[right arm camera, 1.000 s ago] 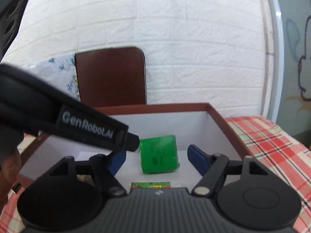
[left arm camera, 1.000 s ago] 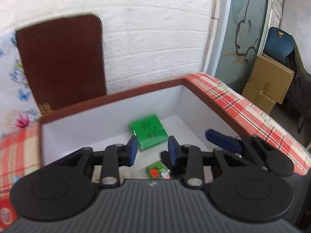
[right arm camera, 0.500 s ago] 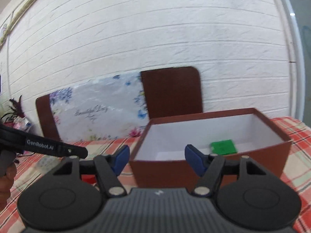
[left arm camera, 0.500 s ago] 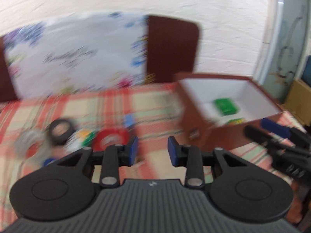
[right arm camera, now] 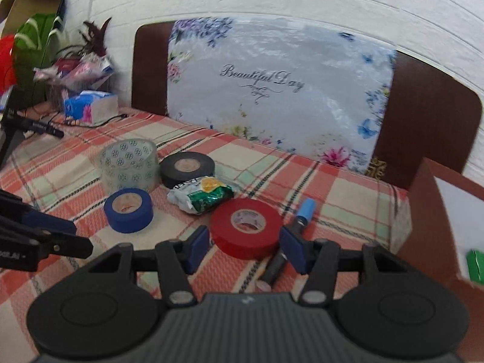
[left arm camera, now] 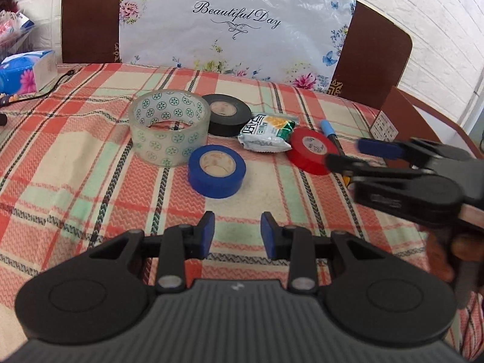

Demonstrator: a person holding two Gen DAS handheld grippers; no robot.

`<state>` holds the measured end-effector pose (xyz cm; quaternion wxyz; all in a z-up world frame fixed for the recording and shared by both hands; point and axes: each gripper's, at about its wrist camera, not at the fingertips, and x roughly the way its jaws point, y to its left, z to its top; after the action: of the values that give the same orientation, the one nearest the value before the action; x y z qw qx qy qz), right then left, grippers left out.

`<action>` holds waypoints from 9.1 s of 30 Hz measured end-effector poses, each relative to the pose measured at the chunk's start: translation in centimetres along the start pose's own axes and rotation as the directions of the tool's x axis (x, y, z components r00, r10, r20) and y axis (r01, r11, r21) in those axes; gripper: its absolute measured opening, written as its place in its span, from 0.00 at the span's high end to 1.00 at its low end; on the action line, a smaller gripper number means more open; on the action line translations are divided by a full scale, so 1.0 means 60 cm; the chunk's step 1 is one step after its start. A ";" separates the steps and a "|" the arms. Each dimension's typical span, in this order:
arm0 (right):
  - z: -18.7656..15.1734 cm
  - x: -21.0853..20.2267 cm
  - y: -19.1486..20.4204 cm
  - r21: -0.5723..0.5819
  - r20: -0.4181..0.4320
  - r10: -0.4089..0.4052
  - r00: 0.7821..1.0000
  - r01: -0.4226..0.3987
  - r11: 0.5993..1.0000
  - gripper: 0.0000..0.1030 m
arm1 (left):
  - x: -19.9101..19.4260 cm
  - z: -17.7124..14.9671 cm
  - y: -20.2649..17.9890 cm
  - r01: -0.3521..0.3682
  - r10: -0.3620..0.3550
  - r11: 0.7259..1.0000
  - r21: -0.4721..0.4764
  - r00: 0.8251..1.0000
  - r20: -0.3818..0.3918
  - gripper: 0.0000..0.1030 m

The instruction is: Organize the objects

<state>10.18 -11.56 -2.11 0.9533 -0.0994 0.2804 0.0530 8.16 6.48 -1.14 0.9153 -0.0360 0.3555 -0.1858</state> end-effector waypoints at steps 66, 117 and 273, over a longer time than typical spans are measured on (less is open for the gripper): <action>-0.111 -0.150 -0.365 0.350 0.082 -0.368 0.926 0.319 0.881 0.29 | 0.158 0.159 -0.506 0.347 -0.336 0.872 0.344 0.937 -0.094 0.72; -0.026 -0.058 0.075 0.149 -0.012 0.092 0.996 -0.089 0.985 0.33 | 0.022 -0.027 0.154 -0.196 0.208 0.976 -0.092 0.966 0.153 0.70; -0.086 -0.111 -0.384 0.602 0.145 -0.072 0.987 -0.030 0.798 0.80 | 0.196 0.189 -0.486 0.318 -0.300 0.920 0.230 0.948 -0.107 0.80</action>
<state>5.51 -35.48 0.93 0.9552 0.2104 0.2039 -0.0416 14.52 -25.65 5.60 0.8589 0.0278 0.3515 -0.3713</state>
